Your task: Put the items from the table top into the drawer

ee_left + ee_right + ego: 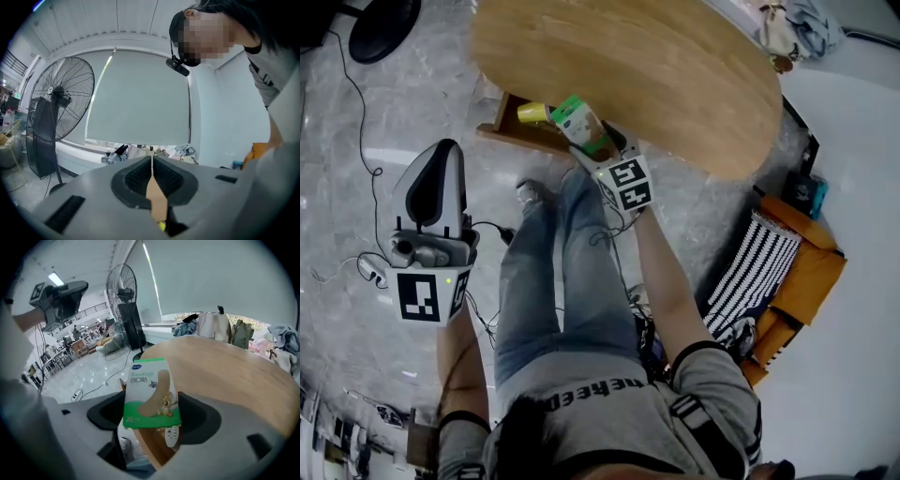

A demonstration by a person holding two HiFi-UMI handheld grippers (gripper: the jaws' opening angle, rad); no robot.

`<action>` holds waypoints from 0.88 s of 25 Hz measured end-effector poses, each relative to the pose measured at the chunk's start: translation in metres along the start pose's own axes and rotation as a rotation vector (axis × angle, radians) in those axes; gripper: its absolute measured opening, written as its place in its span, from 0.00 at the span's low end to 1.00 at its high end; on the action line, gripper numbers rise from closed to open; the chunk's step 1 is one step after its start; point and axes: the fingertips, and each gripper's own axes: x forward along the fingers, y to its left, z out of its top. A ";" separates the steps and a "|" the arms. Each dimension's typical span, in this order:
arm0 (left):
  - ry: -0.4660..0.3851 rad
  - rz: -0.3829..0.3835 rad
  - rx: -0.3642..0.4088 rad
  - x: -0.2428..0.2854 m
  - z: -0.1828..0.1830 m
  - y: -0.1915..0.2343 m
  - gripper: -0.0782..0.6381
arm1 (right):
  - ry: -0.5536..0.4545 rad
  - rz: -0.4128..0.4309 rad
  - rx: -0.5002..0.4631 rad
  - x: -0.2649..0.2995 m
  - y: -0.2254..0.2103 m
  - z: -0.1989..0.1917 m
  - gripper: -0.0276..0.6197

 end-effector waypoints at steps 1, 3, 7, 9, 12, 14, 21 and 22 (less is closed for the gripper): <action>0.000 0.002 -0.002 -0.001 -0.001 0.002 0.13 | 0.020 0.003 -0.008 0.004 0.001 -0.005 0.58; 0.000 0.006 -0.005 -0.002 -0.004 0.005 0.13 | 0.058 0.008 -0.027 0.012 0.002 -0.015 0.58; 0.006 0.012 -0.015 -0.005 -0.011 0.008 0.13 | 0.132 0.028 -0.076 0.025 0.005 -0.033 0.58; 0.011 0.014 -0.017 -0.005 -0.014 0.010 0.13 | 0.172 0.042 -0.103 0.031 0.006 -0.040 0.58; 0.017 0.020 -0.021 -0.004 -0.018 0.012 0.13 | 0.228 0.063 -0.140 0.038 0.008 -0.051 0.58; 0.021 0.025 -0.023 -0.004 -0.020 0.014 0.13 | 0.258 0.074 -0.152 0.042 0.009 -0.059 0.58; 0.045 0.032 -0.021 -0.007 -0.028 0.019 0.13 | 0.355 0.089 -0.143 0.052 0.005 -0.083 0.59; 0.051 0.032 -0.021 -0.008 -0.031 0.019 0.13 | 0.364 0.089 -0.137 0.054 0.004 -0.085 0.59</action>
